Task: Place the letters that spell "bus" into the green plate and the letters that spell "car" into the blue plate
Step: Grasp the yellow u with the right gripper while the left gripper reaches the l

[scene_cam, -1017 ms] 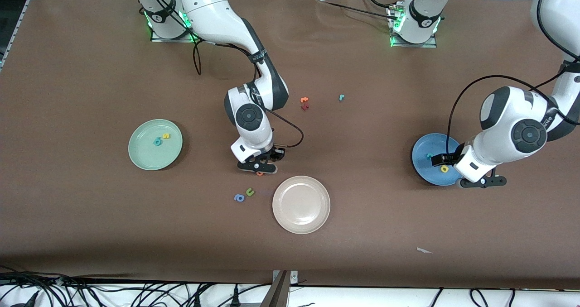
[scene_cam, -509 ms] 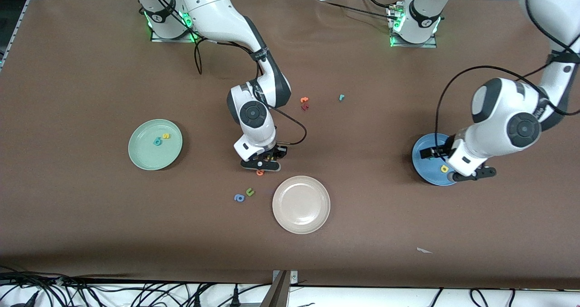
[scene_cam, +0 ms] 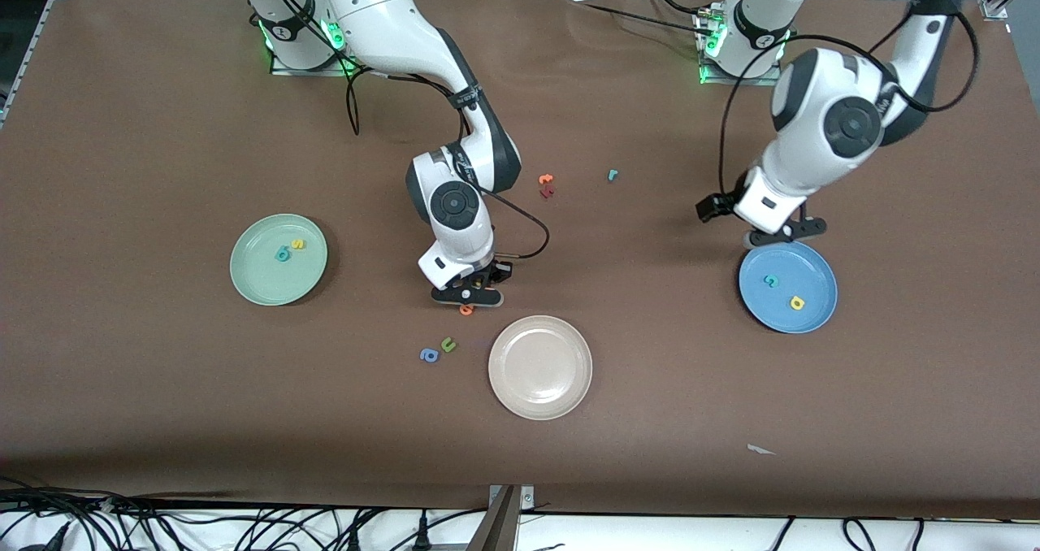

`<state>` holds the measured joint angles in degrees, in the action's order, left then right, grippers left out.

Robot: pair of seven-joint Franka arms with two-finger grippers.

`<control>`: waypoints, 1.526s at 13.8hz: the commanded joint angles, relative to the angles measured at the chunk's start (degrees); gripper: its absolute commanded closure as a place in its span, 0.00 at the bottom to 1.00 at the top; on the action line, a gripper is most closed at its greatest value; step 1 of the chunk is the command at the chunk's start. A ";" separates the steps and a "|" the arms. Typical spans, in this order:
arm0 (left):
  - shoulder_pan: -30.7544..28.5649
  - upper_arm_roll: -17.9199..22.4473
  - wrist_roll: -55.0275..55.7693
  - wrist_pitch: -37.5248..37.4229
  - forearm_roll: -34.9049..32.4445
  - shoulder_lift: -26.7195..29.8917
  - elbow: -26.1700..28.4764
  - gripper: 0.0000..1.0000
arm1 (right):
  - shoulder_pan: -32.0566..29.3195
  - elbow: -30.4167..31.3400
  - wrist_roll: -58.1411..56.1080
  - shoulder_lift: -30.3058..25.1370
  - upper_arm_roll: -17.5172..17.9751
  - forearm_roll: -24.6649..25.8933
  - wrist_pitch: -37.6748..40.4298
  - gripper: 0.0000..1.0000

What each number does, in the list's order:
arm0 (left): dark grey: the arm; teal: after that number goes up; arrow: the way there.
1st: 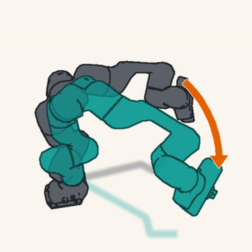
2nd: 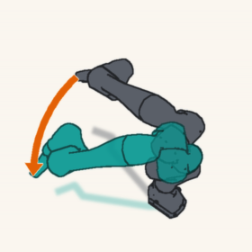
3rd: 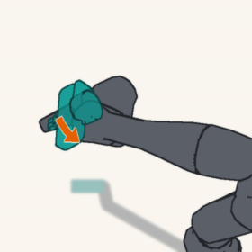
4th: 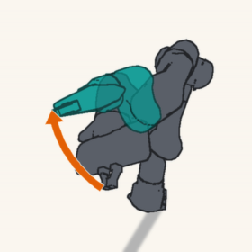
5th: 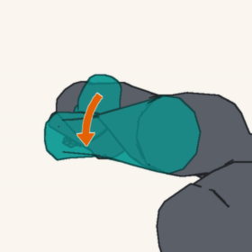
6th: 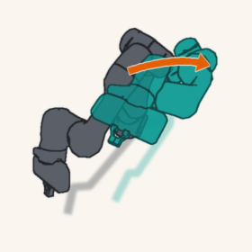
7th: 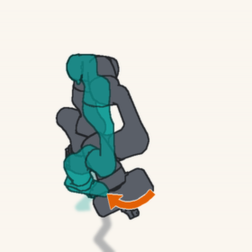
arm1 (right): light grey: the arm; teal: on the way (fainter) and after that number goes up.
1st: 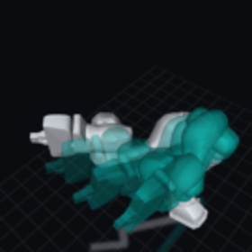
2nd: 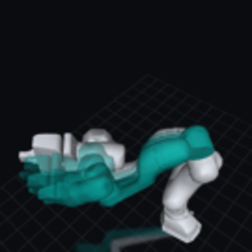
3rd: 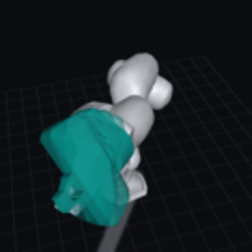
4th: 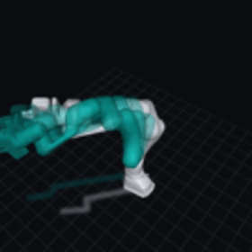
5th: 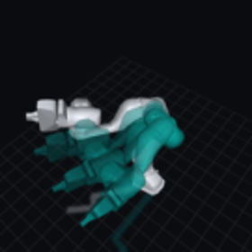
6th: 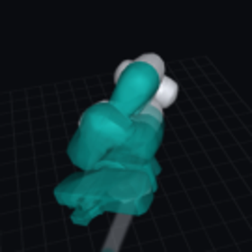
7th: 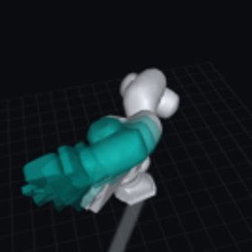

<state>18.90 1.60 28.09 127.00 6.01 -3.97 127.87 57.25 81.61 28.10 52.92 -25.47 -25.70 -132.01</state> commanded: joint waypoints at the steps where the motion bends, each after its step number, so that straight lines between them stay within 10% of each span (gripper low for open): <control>1: 9.73 3.23 8.10 9.11 1.55 1.68 7.02 0.00 | 0.32 0.31 -3.04 -0.88 -2.55 0.38 3.05 0.93; 8: 21.08 3.15 24.62 25.84 1.37 -7.79 12.23 0.00 | -6.44 2.57 -25.70 -6.77 -13.72 -3.75 25.03 0.91; 14: 25.05 1.75 29.30 34.02 1.46 -15.28 12.49 0.00 | -6.80 16.62 -47.83 -8.18 -26.37 -3.75 22.43 0.91; 19: 25.49 -0.71 30.18 34.02 1.63 -13.35 14.33 0.00 | -7.33 28.67 -50.69 -7.39 -26.48 -4.18 8.21 0.88; 20: 25.49 -1.33 30.36 34.02 1.63 -13.00 15.12 0.03 | -7.16 29.65 -50.69 -7.13 -26.13 -5.06 6.60 0.74; 21: 26.10 -1.68 30.70 34.02 1.63 -12.65 16.00 0.05 | -7.15 29.66 -50.26 -7.13 -26.12 -5.41 6.67 0.14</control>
<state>43.82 0.51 58.26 160.98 6.02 -19.09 141.20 48.91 108.70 -21.33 46.87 -51.40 -29.30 -123.15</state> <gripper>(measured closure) 0.026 0.736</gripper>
